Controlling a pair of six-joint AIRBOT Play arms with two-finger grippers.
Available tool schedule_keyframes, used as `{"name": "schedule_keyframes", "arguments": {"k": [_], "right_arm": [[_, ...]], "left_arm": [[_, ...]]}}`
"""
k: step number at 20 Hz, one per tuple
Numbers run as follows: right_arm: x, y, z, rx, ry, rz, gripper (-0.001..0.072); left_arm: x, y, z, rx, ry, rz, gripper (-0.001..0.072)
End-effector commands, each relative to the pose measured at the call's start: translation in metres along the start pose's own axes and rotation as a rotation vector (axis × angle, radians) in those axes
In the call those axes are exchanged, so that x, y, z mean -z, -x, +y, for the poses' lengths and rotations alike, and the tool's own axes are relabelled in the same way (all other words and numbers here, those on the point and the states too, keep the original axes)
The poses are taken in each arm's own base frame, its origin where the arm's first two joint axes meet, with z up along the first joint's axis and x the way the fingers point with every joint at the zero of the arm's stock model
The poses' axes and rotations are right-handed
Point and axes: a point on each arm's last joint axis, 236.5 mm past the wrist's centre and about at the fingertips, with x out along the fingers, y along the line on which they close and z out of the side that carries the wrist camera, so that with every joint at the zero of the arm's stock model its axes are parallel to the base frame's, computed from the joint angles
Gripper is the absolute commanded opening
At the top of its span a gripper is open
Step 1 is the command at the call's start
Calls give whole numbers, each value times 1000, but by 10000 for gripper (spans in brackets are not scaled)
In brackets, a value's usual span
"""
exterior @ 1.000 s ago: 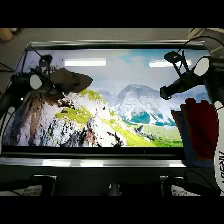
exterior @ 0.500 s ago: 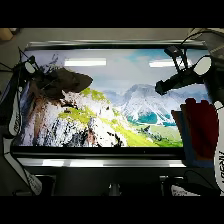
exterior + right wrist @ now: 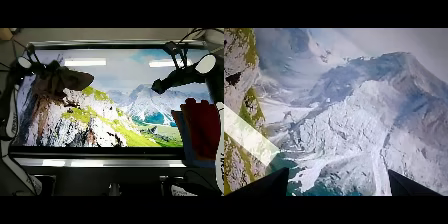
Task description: Fold the shirts.
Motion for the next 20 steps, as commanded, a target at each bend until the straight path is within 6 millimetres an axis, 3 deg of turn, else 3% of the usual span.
{"name": "schedule_keyframes", "arguments": {"k": [1,3,5,6,8,10,12,13,15,17,19,20], "right_arm": [[-43,52,-12,122,97,-145,673],[-78,118,-14,230,146,-279,674],[-98,186,-5,317,170,-395,675],[-100,219,2,355,171,-441,675],[-88,268,14,420,149,-476,675],[-55,289,21,453,113,-403,674],[-13,276,29,407,87,-226,673],[12,259,33,356,68,-109,670],[48,214,35,264,34,67,669],[79,154,37,172,0,172,670],[121,87,56,44,-60,254,672],[144,59,72,-31,-99,291,680]], "left_arm": [[-42,155,-172,324,-330,-261,32],[-21,272,-262,447,-475,-399,32],[20,356,-317,547,-588,-477,31],[41,382,-331,573,-624,-491,31],[74,404,-340,580,-640,-470,31],[106,383,-325,521,-622,-363,32],[152,325,-289,405,-595,-153,32],[182,289,-267,349,-586,-32,32],[246,220,-223,271,-566,161,32],[313,158,-170,192,-531,301,32],[369,122,-115,102,-472,414,32],[389,118,-96,62,-433,469,32]]}}
